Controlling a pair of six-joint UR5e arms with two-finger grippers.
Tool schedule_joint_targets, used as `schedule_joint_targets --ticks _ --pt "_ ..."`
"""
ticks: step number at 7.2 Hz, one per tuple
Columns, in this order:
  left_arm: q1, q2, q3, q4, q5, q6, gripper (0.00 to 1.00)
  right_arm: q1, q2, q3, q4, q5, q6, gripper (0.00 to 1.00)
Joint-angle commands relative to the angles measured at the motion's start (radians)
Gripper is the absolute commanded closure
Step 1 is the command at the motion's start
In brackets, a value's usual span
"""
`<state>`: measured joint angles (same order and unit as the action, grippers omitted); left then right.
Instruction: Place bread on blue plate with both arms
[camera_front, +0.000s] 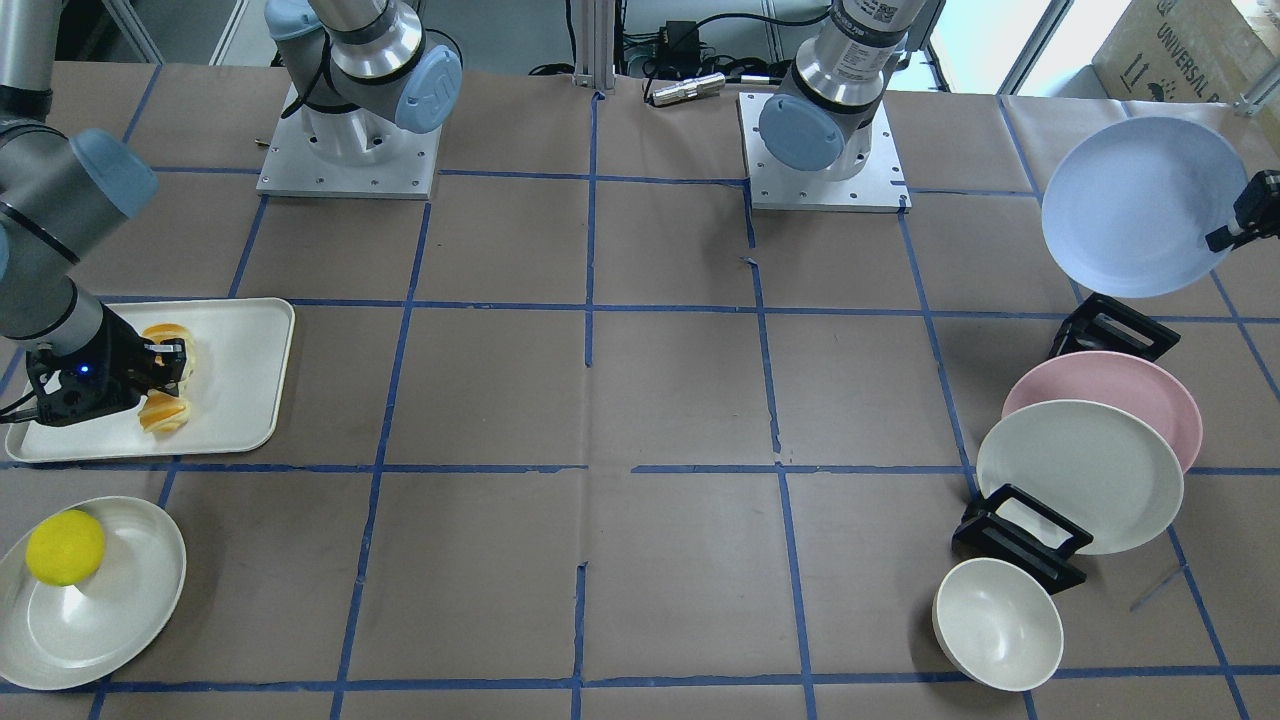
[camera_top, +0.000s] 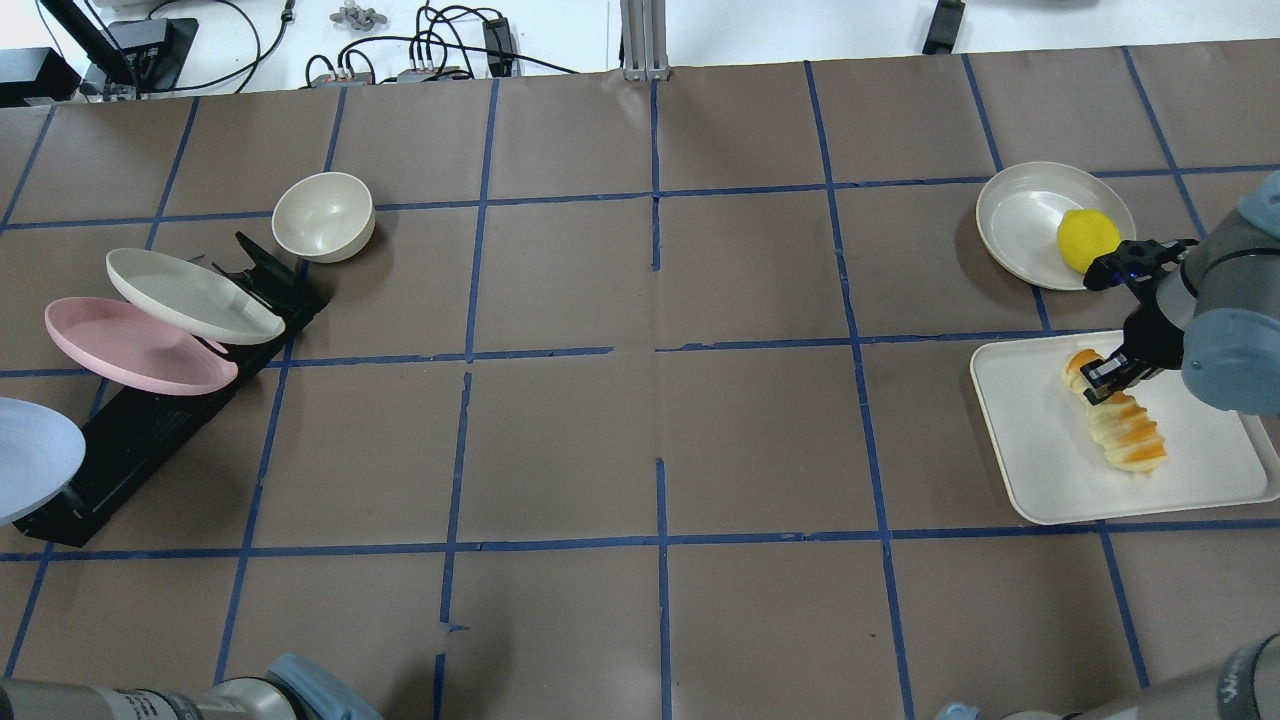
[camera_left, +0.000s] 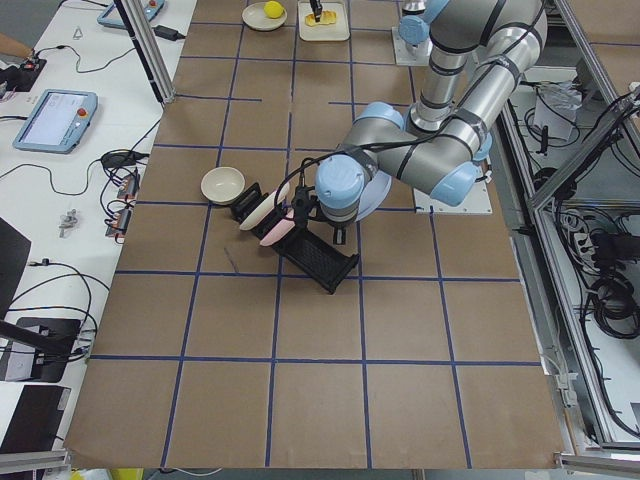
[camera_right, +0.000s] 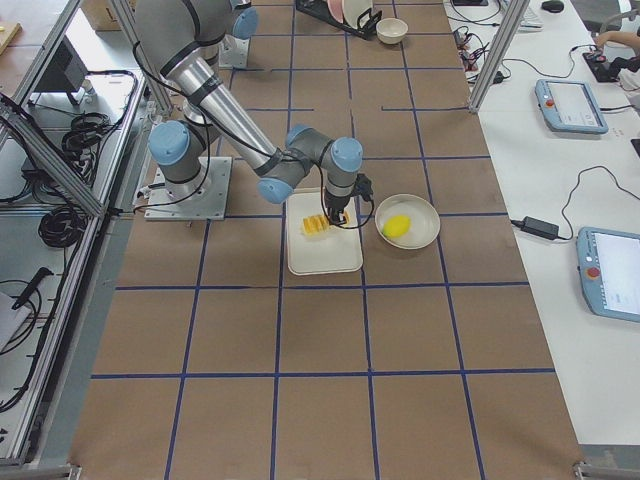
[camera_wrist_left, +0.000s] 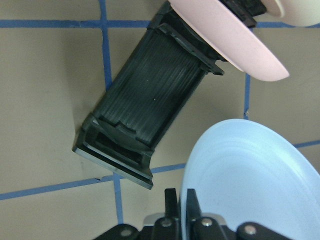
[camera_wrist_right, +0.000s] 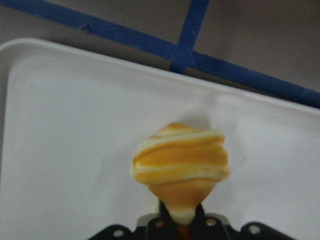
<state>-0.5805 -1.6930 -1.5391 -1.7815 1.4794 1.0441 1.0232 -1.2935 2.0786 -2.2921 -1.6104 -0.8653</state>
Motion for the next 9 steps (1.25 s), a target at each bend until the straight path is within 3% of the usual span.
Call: schedule_joint_targets --ticks 1,3,5,6,8,9 --pt "-0.053 0.11 -0.054 -0.067 -0.039 -0.088 0.84 0.0 -0.009 -0.038 0.003 0.001 -0.003 0.92" --pt "-0.265 0.128 -0.156 -0.002 -0.17 -0.291 0.84 0.002 -0.055 -0.086 0.019 0.007 -0.001 0.92" --pt "-0.44 0.13 -0.237 0.104 -0.294 -0.451 0.84 0.018 -0.16 -0.075 0.017 0.017 0.011 0.92" --pt "-0.516 0.11 -0.307 0.245 -0.348 -0.491 0.84 0.038 -0.212 -0.075 0.017 0.05 0.017 0.92" --pt "-0.692 0.073 -0.531 0.719 -0.402 -0.747 0.84 0.112 -0.344 -0.074 0.115 0.06 0.165 0.92" --pt "-0.796 0.017 -0.558 0.91 -0.404 -0.964 0.84 0.167 -0.392 -0.084 0.187 0.055 0.277 0.91"
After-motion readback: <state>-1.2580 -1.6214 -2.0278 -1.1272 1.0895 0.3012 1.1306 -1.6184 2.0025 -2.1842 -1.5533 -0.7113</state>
